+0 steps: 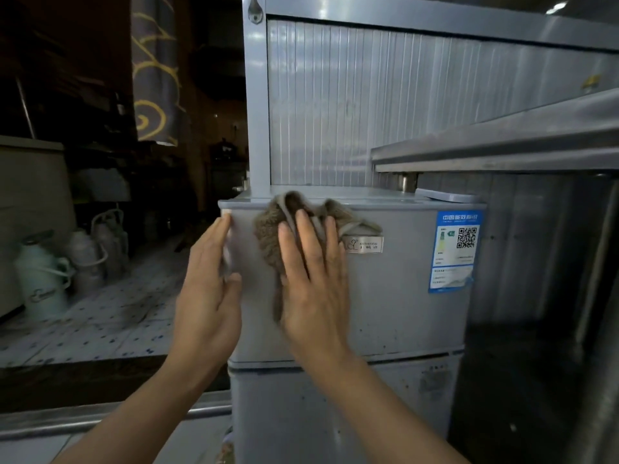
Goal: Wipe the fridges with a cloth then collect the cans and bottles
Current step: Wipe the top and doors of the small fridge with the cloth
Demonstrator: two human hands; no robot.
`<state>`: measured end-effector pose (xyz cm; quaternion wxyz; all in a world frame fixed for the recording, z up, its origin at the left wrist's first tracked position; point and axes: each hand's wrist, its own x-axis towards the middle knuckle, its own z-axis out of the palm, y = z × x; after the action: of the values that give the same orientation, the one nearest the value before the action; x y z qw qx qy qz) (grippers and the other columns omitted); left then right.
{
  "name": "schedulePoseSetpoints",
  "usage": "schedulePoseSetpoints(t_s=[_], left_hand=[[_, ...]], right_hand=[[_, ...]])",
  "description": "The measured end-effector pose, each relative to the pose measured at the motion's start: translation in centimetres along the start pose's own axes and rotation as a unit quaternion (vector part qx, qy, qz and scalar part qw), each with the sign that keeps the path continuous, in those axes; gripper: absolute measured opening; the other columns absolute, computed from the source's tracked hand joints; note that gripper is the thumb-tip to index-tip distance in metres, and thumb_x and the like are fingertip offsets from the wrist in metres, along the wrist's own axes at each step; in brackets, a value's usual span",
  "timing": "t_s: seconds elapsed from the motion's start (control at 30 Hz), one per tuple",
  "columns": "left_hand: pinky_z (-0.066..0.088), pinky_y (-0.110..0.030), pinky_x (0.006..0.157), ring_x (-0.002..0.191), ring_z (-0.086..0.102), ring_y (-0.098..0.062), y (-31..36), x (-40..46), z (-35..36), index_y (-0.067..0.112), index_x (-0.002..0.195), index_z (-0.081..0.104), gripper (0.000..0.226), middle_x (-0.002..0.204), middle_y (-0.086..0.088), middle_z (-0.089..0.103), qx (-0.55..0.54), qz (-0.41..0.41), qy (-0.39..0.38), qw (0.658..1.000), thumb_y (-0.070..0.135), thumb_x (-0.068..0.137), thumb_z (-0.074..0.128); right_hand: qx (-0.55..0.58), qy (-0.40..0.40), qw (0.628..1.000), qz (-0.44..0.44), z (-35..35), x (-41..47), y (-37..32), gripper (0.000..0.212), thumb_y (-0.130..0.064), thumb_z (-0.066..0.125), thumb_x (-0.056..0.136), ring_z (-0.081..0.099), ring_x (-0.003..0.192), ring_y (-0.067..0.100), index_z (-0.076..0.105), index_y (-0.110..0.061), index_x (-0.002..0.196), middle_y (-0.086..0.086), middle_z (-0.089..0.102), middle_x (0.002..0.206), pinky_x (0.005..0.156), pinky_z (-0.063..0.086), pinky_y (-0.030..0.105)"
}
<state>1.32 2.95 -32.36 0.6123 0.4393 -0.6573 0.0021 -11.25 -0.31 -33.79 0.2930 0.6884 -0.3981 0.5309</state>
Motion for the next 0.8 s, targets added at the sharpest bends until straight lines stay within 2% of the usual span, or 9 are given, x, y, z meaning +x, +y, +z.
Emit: schedulePoseSetpoints(t_s=[0.1, 0.2, 0.27, 0.33, 0.4, 0.47, 0.6, 0.7, 0.8], left_hand=[[0.037, -0.042, 0.109, 0.135, 0.032, -0.004, -0.1, -0.1, -0.6, 0.045, 0.142, 0.023, 0.070, 0.149, 0.020, 0.029, -0.039, -0.032, -0.024, 0.998, 0.000, 0.093, 0.042], [0.035, -0.044, 0.110, 0.135, 0.032, -0.005, -0.1, -0.3, -0.8, 0.046, 0.142, 0.023, 0.069, 0.148, 0.019, 0.031, -0.053, -0.049, -0.034, 0.997, 0.000, 0.093, 0.041], [0.033, -0.042, 0.111, 0.136, 0.031, -0.004, 0.0, -0.5, -0.7, 0.046, 0.142, 0.022, 0.071, 0.148, 0.020, 0.030, -0.068, -0.061, -0.038, 0.995, -0.002, 0.093, 0.040], [0.033, -0.039, 0.111, 0.136, 0.030, -0.003, 0.1, -0.6, -0.7, 0.046, 0.142, 0.022, 0.072, 0.149, 0.021, 0.030, -0.081, -0.071, -0.047, 0.993, -0.003, 0.093, 0.040], [0.033, -0.031, 0.109, 0.134, 0.031, 0.002, 0.1, -0.6, -1.0, 0.045, 0.142, 0.021, 0.071, 0.146, 0.027, 0.030, -0.101, -0.076, -0.057, 0.990, -0.003, 0.094, 0.040], [0.033, -0.020, 0.106, 0.125, 0.033, 0.016, 0.1, -0.5, -1.5, 0.044, 0.142, 0.016, 0.070, 0.138, 0.037, 0.029, -0.135, -0.077, -0.069, 0.985, -0.001, 0.094, 0.040], [0.037, 0.001, 0.089, 0.118, 0.039, 0.021, -1.0, -1.2, -3.1, 0.038, 0.145, 0.004, 0.071, 0.134, 0.028, 0.037, -0.179, -0.103, -0.090, 0.974, 0.005, 0.095, 0.043], [0.033, 0.007, 0.082, 0.117, 0.045, 0.014, -2.3, -2.1, -4.1, 0.046, 0.139, 0.003, 0.070, 0.131, 0.019, 0.050, -0.158, -0.127, -0.116, 0.972, 0.006, 0.096, 0.041], [0.035, 0.005, 0.082, 0.112, 0.049, 0.014, -3.1, -2.4, -4.3, 0.044, 0.142, 0.003, 0.069, 0.125, 0.016, 0.056, -0.163, -0.140, -0.129, 0.968, 0.007, 0.097, 0.040]], right_hand=[[-0.039, 0.004, 0.999, 0.001, -1.6, -0.4, 4.0, 0.057, -0.015, 0.048, 0.092, 0.013, 0.144, 0.029, 0.029, -0.016, 0.146, 0.002, 0.018, 0.156, 0.116, 0.015, 0.048], [-0.010, 0.060, 0.990, 0.127, -3.5, -1.0, 7.6, 0.055, -0.010, 0.044, 0.092, 0.015, 0.144, 0.030, 0.029, -0.008, 0.144, 0.004, 0.015, 0.155, 0.113, 0.024, 0.053], [0.014, 0.091, 0.974, 0.209, -3.7, -0.9, 7.7, 0.054, -0.012, 0.038, 0.094, 0.010, 0.145, 0.029, 0.024, -0.008, 0.146, 0.005, 0.010, 0.156, 0.113, 0.024, 0.055], [0.021, 0.110, 0.963, 0.245, -2.9, -0.3, 5.9, 0.055, -0.013, 0.038, 0.094, 0.007, 0.145, 0.031, 0.024, -0.008, 0.147, 0.009, 0.012, 0.157, 0.113, 0.021, 0.057], [0.017, 0.098, 0.973, 0.208, -1.5, 0.2, 2.8, 0.055, -0.014, 0.039, 0.093, 0.007, 0.144, 0.035, 0.027, -0.008, 0.146, 0.012, 0.016, 0.156, 0.116, 0.016, 0.054], [0.000, 0.047, 0.992, 0.118, -0.2, 0.2, -0.3, 0.057, -0.015, 0.040, 0.091, 0.006, 0.144, 0.037, 0.027, -0.010, 0.146, 0.014, 0.019, 0.155, 0.116, 0.013, 0.052], [-0.029, -0.026, 0.999, -0.005, -0.8, -0.1, 0.7, 0.057, -0.018, 0.039, 0.093, 0.008, 0.144, 0.034, 0.021, -0.012, 0.146, 0.012, 0.016, 0.156, 0.116, 0.015, 0.051], [-0.039, -0.007, 0.999, 0.036, -2.6, -0.3, 3.8, 0.057, -0.016, 0.039, 0.093, 0.011, 0.144, 0.032, 0.023, -0.007, 0.147, 0.012, 0.013, 0.156, 0.116, 0.017, 0.051], [-0.037, 0.017, 0.998, 0.036, -1.6, 0.1, 1.7, 0.055, -0.014, 0.041, 0.092, 0.011, 0.143, 0.037, 0.028, -0.004, 0.145, 0.016, 0.017, 0.154, 0.117, 0.015, 0.051]])
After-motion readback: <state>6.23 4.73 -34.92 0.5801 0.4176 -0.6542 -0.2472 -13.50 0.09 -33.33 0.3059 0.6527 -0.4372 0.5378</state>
